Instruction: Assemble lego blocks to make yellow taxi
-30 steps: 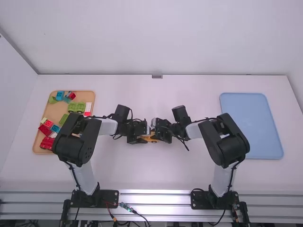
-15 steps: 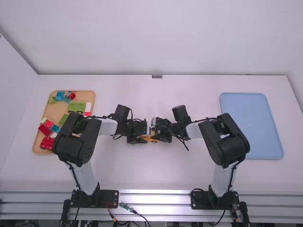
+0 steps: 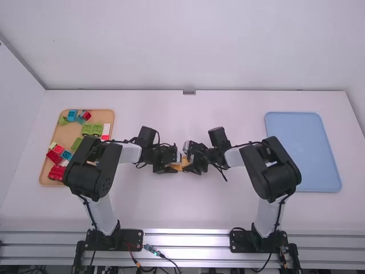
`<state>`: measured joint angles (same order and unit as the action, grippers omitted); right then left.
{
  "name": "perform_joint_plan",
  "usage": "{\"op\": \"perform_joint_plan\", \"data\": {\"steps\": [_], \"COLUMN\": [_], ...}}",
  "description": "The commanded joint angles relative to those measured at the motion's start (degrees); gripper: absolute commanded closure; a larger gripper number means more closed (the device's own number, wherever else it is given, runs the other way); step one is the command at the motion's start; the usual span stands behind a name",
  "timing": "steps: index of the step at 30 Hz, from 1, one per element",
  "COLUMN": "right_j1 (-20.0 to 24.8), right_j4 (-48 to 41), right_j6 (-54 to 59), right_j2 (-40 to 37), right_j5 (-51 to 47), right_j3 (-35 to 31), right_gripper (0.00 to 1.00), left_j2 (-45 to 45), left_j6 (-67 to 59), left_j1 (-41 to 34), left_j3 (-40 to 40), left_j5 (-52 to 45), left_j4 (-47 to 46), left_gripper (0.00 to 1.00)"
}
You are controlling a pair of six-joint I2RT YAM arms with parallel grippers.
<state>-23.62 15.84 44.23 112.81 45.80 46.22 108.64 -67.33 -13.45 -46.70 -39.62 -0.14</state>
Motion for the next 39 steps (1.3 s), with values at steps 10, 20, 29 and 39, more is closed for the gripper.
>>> {"op": "perform_joint_plan", "data": {"steps": [10,20,29,39], "right_j1": [3.04,7.65,8.61,4.02], "right_j4": [-3.52,-4.28,-3.34,0.46], "right_j6": [1.03,5.38,5.29,1.55], "right_j2": [-3.25,-7.07,-7.62,-7.62], "right_j5": [-0.42,7.54,12.31,9.42], "right_j3": [-0.85,-3.26,-3.06,-3.08], "right_gripper": [0.24,0.33,1.0,1.0], "left_j2": [1.79,1.79,1.79,1.79], "left_j6": [-1.36,-1.31,-1.09,-1.09], "left_j1": [-0.04,-0.04,-0.04,-0.04], "left_j3": [1.42,1.42,1.42,1.42], "left_j5": [3.22,3.2,3.2,3.2], "left_j4": [-0.65,-0.67,-0.56,-0.5], "left_gripper": [0.98,0.98,0.98,0.98]}}
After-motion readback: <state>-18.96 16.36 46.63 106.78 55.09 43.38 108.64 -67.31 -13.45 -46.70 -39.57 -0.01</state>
